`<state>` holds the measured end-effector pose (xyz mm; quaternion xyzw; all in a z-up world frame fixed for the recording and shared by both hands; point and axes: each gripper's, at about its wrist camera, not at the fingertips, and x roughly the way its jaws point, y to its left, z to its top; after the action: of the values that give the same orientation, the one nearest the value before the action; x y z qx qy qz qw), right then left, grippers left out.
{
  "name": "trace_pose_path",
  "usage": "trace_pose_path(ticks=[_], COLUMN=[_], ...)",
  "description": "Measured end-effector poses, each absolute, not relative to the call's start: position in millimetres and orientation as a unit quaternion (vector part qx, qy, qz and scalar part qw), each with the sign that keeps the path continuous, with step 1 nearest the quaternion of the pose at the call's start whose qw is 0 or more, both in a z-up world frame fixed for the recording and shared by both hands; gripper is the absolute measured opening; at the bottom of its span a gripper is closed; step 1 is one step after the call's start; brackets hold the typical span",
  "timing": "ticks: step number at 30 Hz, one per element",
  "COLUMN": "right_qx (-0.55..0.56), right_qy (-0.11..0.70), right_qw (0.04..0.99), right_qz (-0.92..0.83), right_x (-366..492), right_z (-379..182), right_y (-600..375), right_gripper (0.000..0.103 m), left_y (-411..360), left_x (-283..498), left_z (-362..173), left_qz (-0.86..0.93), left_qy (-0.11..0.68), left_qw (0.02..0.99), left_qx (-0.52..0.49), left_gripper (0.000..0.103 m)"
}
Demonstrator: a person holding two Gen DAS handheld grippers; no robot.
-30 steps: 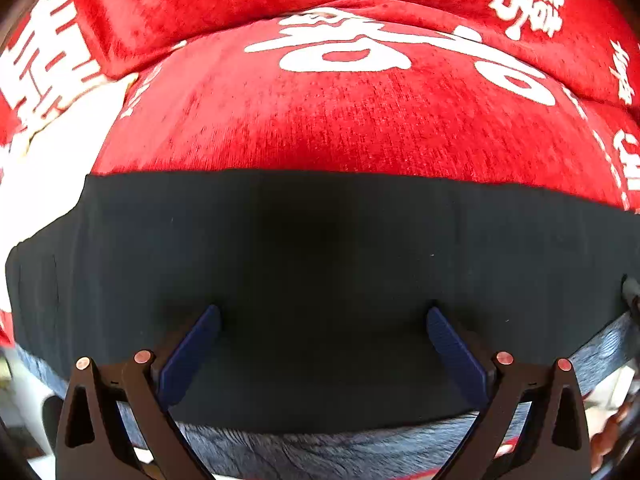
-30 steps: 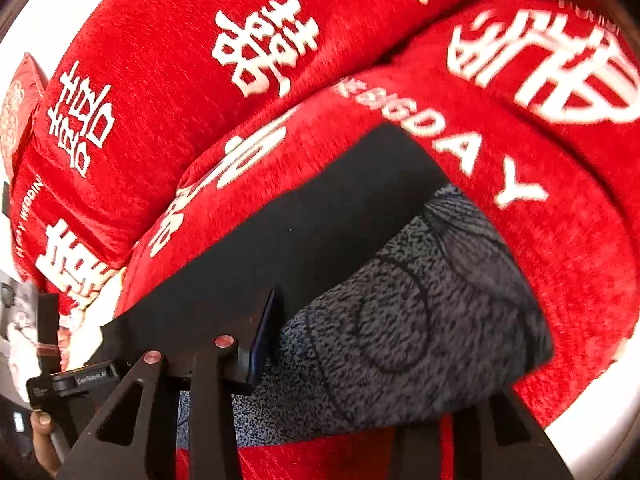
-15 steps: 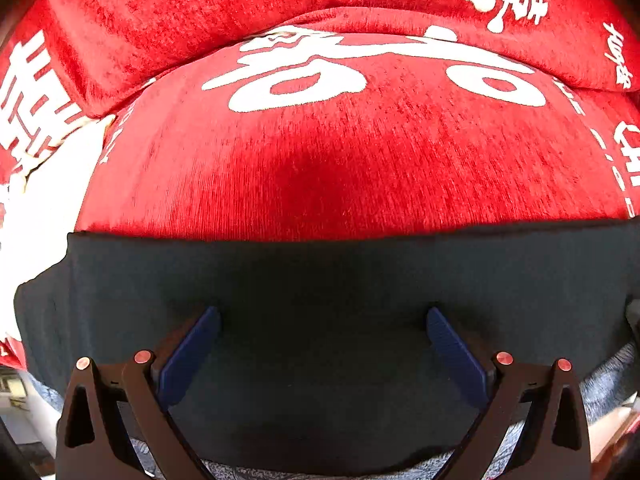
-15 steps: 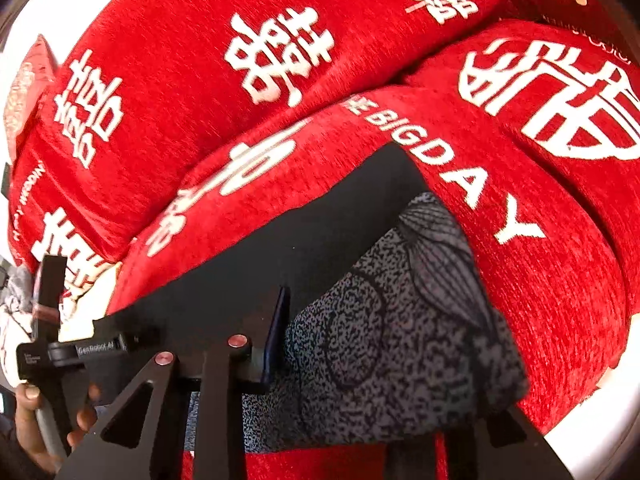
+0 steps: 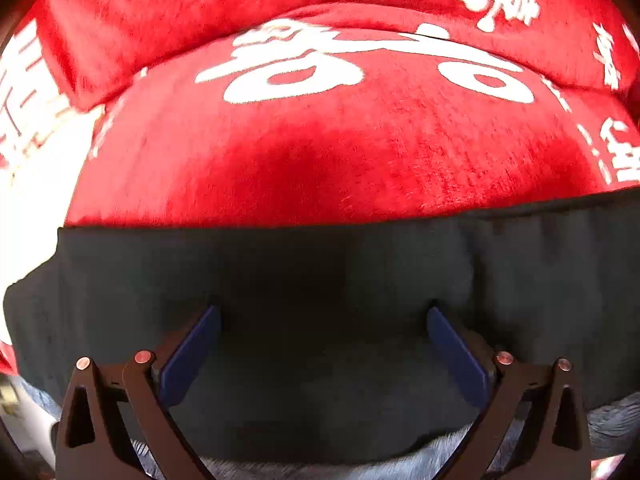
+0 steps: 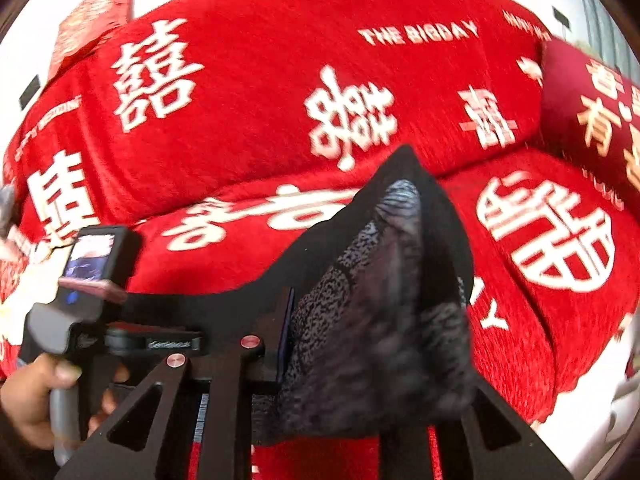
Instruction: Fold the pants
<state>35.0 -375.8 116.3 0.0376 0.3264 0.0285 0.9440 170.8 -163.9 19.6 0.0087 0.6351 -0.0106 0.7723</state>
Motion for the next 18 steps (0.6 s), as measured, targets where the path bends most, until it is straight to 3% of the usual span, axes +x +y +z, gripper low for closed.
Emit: trace_pose_path(ticks=[10,18], right_qx=[-0.096,-0.248], right_qy=[0.304,0.314], right_qw=[0.945,0.910], right_qz=[0.072,0.106], right_x=[26.5,20.5], right_z=[138.0,89.7], right_y=[-250.8,-132.3], right_gripper=[0.022,0.022], left_y=[-26.6,50.0], left_x=[123.6,82.8], left_z=[50.8,49.1], left_qz=[0.006,0.055], left_qy=[0.597,0.568], left_qw=[0.797,0.817], left_qx=[-0.090,-0.085], left_gripper=[0.103,0.103])
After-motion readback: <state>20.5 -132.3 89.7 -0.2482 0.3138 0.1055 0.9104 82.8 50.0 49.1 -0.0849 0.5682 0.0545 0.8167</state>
